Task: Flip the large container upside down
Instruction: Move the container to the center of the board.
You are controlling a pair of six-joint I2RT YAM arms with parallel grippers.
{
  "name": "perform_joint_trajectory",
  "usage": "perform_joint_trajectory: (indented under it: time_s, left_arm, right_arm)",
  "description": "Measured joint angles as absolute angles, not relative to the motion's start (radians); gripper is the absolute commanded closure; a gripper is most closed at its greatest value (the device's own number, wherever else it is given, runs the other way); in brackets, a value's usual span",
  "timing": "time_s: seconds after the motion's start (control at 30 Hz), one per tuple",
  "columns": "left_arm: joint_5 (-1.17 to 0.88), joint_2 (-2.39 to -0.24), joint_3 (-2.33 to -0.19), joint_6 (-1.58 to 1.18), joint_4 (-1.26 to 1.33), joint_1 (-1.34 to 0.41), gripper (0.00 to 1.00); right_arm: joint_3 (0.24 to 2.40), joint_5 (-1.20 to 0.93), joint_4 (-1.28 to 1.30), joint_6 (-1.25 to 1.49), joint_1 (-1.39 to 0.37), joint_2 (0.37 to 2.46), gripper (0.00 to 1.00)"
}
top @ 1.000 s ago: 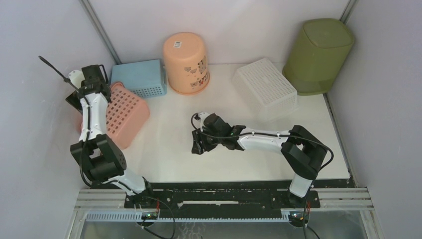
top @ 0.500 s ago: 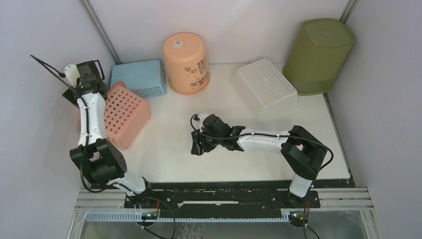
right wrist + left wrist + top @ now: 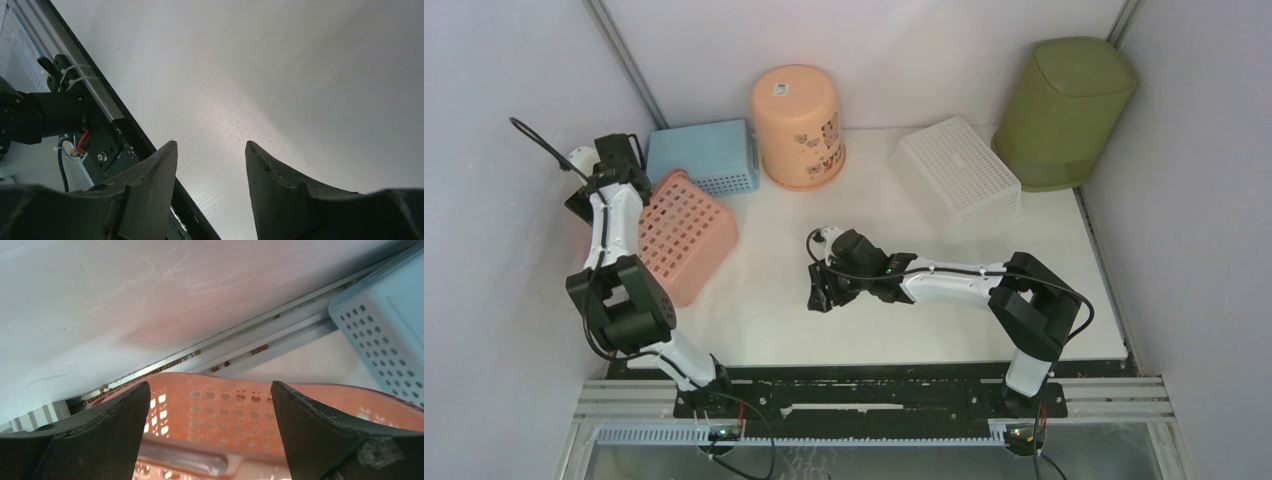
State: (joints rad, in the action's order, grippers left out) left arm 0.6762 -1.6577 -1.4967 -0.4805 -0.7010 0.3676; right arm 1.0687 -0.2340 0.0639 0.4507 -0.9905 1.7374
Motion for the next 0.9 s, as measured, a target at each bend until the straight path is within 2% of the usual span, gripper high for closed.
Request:
perform_joint_trajectory:
  time_s: [0.27,0.57,0.9]
  left_arm:
    - [0.643,-1.531,-1.293,-0.536,-0.695,0.322,0.06]
    - [0.589,-1.357,-1.095,-0.615,-0.678,0.145,0.03]
    - [0.54,-1.224,-1.077,-0.612,-0.703,0.133,0.02]
  right_arm:
    - [1.068,-0.234,0.064,0.451,-0.991,1.737,0.39]
    - [1.052,-0.23,0.062,0.451,-0.991,1.736,0.39]
    - [1.024,-0.276,-0.03,0.527,-0.99,1.724,0.39]
